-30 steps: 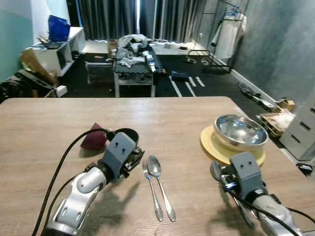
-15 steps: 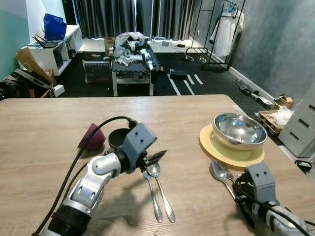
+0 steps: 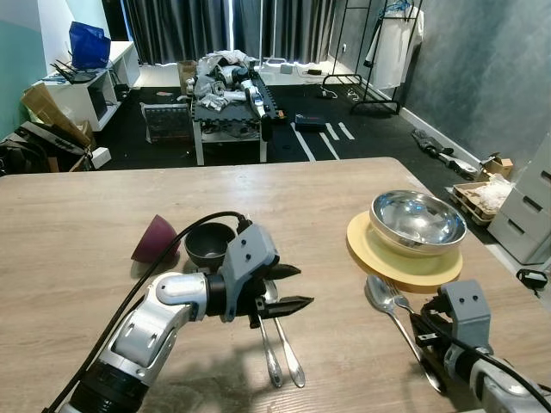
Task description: Setting the table
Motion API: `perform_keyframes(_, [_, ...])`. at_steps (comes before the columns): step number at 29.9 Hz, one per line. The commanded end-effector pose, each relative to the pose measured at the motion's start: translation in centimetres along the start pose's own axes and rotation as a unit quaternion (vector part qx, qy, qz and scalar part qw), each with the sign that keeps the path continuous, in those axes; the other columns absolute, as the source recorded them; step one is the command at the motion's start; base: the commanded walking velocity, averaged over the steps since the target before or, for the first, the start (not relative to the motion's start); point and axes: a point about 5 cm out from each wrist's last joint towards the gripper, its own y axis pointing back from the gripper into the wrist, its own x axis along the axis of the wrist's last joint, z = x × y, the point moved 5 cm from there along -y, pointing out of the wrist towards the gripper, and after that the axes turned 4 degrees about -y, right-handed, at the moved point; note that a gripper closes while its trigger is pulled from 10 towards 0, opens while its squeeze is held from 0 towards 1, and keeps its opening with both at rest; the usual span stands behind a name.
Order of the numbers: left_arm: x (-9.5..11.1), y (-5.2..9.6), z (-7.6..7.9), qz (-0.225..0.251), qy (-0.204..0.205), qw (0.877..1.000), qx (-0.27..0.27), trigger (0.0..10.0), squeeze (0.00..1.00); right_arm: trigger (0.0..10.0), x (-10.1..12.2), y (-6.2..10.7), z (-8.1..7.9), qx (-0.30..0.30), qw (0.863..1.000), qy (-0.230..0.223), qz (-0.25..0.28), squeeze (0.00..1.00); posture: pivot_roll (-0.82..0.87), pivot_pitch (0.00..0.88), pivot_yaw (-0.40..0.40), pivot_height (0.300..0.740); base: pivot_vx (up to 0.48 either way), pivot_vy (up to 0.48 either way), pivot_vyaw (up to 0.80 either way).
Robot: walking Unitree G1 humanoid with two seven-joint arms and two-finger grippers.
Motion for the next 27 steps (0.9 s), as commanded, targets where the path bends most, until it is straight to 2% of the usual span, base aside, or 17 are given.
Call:
perform_keyframes(1, [-0.2,0.5,0.2,-0.003,0.005,1.000,0.001,10.0,0.00,0.0,-5.0,0.4,-1.0,0.011,0.996,-0.022,-0.087,0.00,0.11,0.077,0.075,0.740,0.000,0.000,0.00])
perform_keyframes(10, [-0.3,1.5,0.1,-0.008,0.017,1.000,0.018,10.0,0.00,0.0,-4.5,0.4,-1.1,0.020,0.996,-0.008,-0.081,0.00,0.11,0.079,0.068,0.740,0.000,0.000,0.00])
perform_keyframes(11, [-0.5,1.6,-0.1,-0.010,0.019,0.999,0.029,10.0,0.00,0.0,-3.3,0.3,-1.0,0.017,0.998,-0.022,-0.053,0.00,0.10,0.078,0.070,0.740,0.000,0.000,0.00])
perform_keyframes(12, [-0.5,1.6,-0.1,-0.010,0.019,0.999,0.029,10.0,0.00,0.0,-3.3,0.3,-1.0,0.017,0.998,-0.022,-0.053,0.00,0.10,0.078,0.070,0.740,0.000,0.000,0.00])
perform_keyframes(13, [-0.6,1.6,-0.4,-0.009,0.022,0.999,0.045,10.0,0.00,0.0,-0.7,0.4,-1.7,0.033,0.997,-0.063,0.011,0.00,0.10,0.078,0.070,0.740,0.000,0.000,0.00])
perform_keyframes(14, [-0.6,1.6,-0.4,-0.009,0.022,0.999,0.045,10.0,0.00,0.0,-0.7,0.4,-1.7,0.033,0.997,-0.063,0.011,0.00,0.10,0.078,0.070,0.740,0.000,0.000,0.00])
perform_keyframes(17, [-0.4,1.5,-1.1,0.000,0.027,0.996,0.080,10.0,0.00,0.0,4.9,1.8,-3.9,0.103,0.976,-0.129,0.140,0.00,0.10,0.076,0.070,0.740,0.000,0.000,0.00])
perform_keyframes(18, [-0.4,1.5,-1.1,0.000,0.027,0.996,0.080,10.0,0.00,0.0,4.9,1.8,-3.9,0.103,0.976,-0.129,0.140,0.00,0.10,0.076,0.070,0.740,0.000,0.000,0.00])
perform_keyframes(19, [-0.3,1.6,-1.3,0.003,0.029,0.995,0.091,10.0,0.00,2.3,6.1,2.5,-4.8,0.129,0.968,-0.136,0.165,0.00,0.09,0.069,0.072,0.740,0.000,0.000,0.00])
perform_keyframes(20, [-0.2,1.6,-1.5,0.006,0.031,0.994,0.103,10.0,0.00,10.0,7.1,3.1,-5.7,0.151,0.962,-0.137,0.183,0.00,0.09,0.069,0.072,0.740,0.000,0.000,0.00])
perform_keyframes(21, [-0.2,1.6,-1.5,0.006,0.031,0.994,0.103,10.0,0.00,10.0,7.1,3.1,-5.7,0.151,0.962,-0.137,0.183,0.00,0.09,0.069,0.072,0.740,0.000,0.000,0.00])
perform_keyframes(23, [0.0,1.7,-1.9,0.012,0.035,0.991,0.129,10.0,0.00,10.0,8.5,3.8,-7.1,0.169,0.954,-0.131,0.208,0.00,0.09,0.063,0.070,0.740,0.000,0.000,0.00])
perform_keyframes(27, [0.1,1.7,-2.1,0.015,0.038,0.989,0.143,10.0,0.00,10.0,9.1,3.8,-7.6,0.163,0.953,-0.130,0.218,0.00,0.09,0.061,0.069,0.740,0.000,0.000,0.00])
